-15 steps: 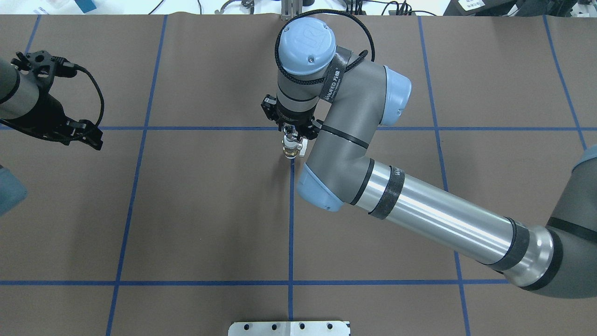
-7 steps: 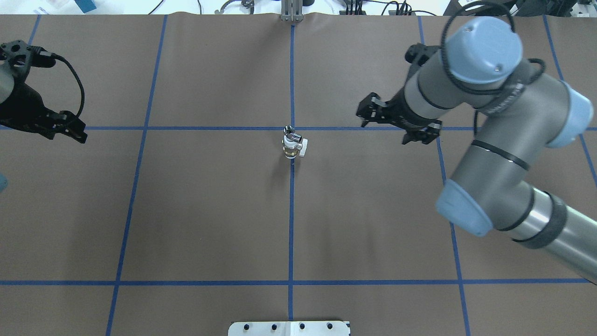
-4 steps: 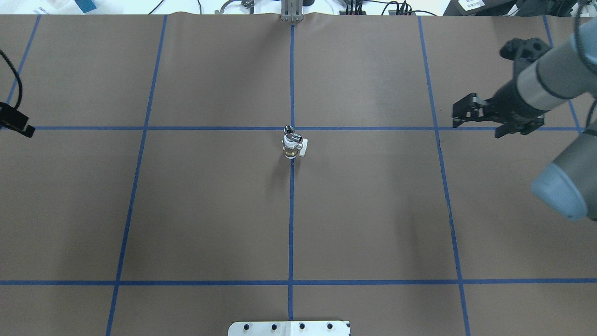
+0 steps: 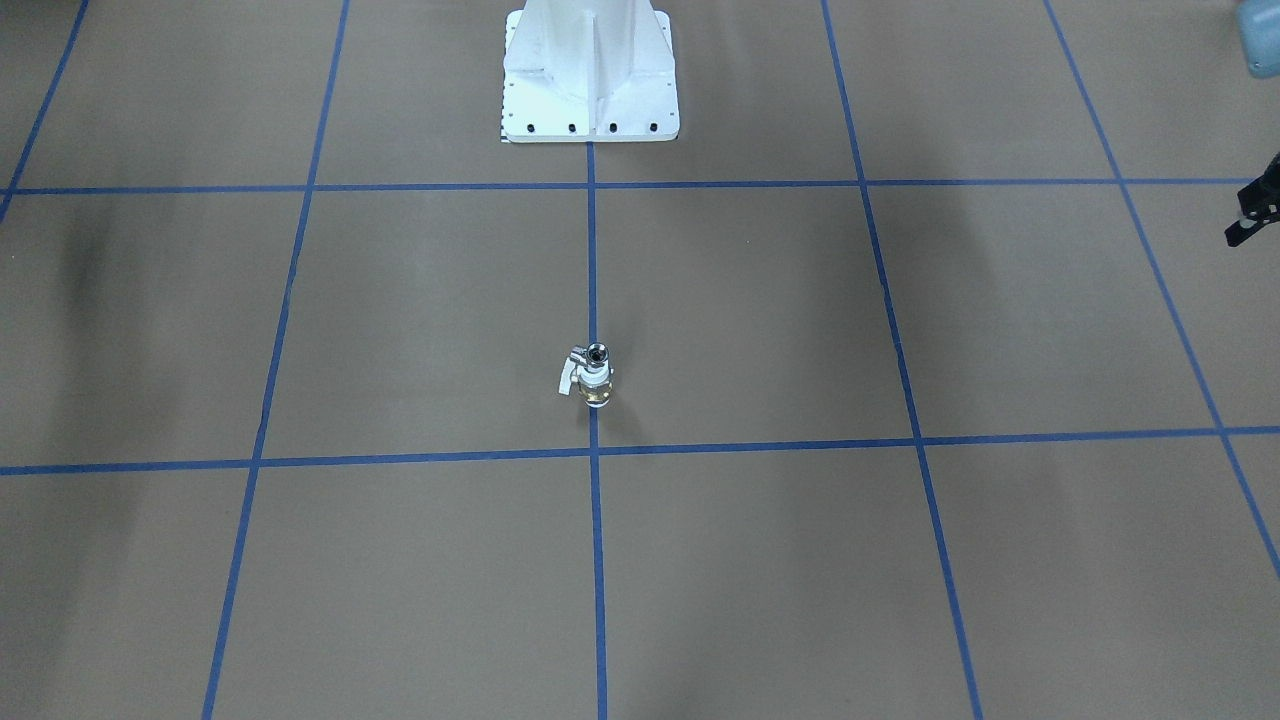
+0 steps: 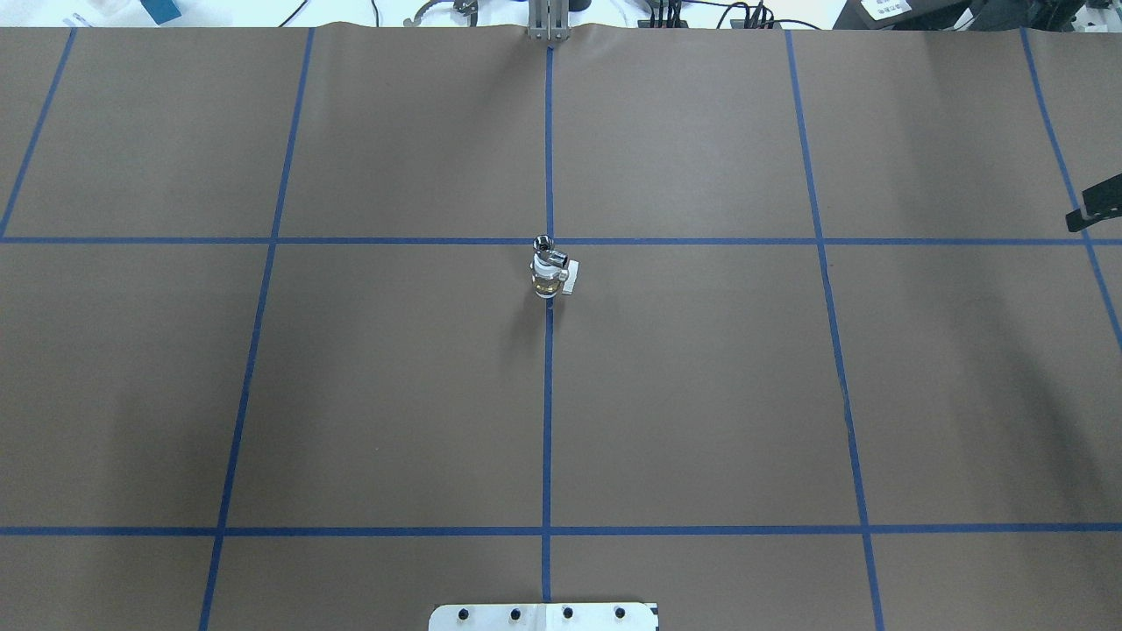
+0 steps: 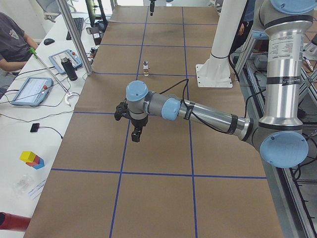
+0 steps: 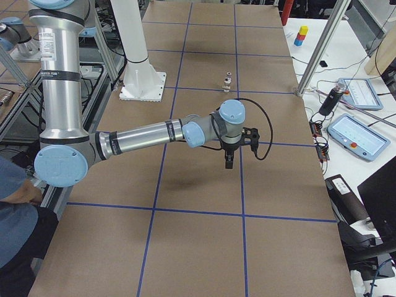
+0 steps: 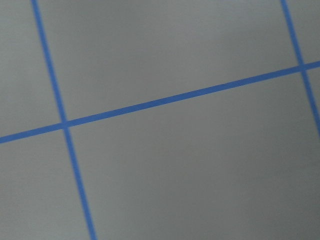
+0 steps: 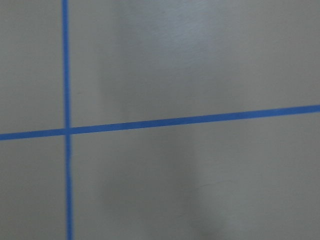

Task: Assemble PPR valve and pipe with both arms

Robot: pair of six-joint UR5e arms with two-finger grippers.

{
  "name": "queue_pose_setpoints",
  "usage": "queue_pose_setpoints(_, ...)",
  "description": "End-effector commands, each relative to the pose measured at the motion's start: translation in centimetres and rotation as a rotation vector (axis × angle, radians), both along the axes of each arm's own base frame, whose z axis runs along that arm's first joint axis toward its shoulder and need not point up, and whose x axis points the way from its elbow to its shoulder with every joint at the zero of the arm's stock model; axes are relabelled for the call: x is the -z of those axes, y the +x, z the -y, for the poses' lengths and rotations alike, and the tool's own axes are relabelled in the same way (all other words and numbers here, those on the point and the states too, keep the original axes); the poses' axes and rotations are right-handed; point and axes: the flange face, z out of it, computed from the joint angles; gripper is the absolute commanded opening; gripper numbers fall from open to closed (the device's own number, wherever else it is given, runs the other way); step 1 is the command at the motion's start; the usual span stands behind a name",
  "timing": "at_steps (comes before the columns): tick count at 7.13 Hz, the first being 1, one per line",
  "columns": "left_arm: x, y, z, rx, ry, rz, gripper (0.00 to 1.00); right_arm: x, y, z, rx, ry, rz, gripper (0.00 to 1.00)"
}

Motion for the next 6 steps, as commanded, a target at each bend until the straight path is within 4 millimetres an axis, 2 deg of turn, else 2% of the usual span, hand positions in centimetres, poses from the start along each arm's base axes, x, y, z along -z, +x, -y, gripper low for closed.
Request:
queue_pose_setpoints(1,-1.6,-2.2,-0.1,0.012,0.005,-0.004,0.99,-1.1,3.0,0.4,-0.015,0.024,-0.006,1.0)
queue_pose_setpoints(2,-1.7,-2.2,-0.1,0.012,0.002,-0.003,0.99,-1.3,4.1,0.4,-0.023,0.035,-0.008,1.0)
queue_pose_setpoints(4,-2.3,-2.2,-1.0,0.024,-0.027,-0.004,1.0,-1.6,4.3,0.4,-0.015,0.045,-0.015,1.0)
queue_pose_setpoints(6,-2.5,-2.2,-1.0,0.052,-0.066,-0.007,1.0,-2.3,4.3,0.7,0.026,0.077,-0.021,1.0)
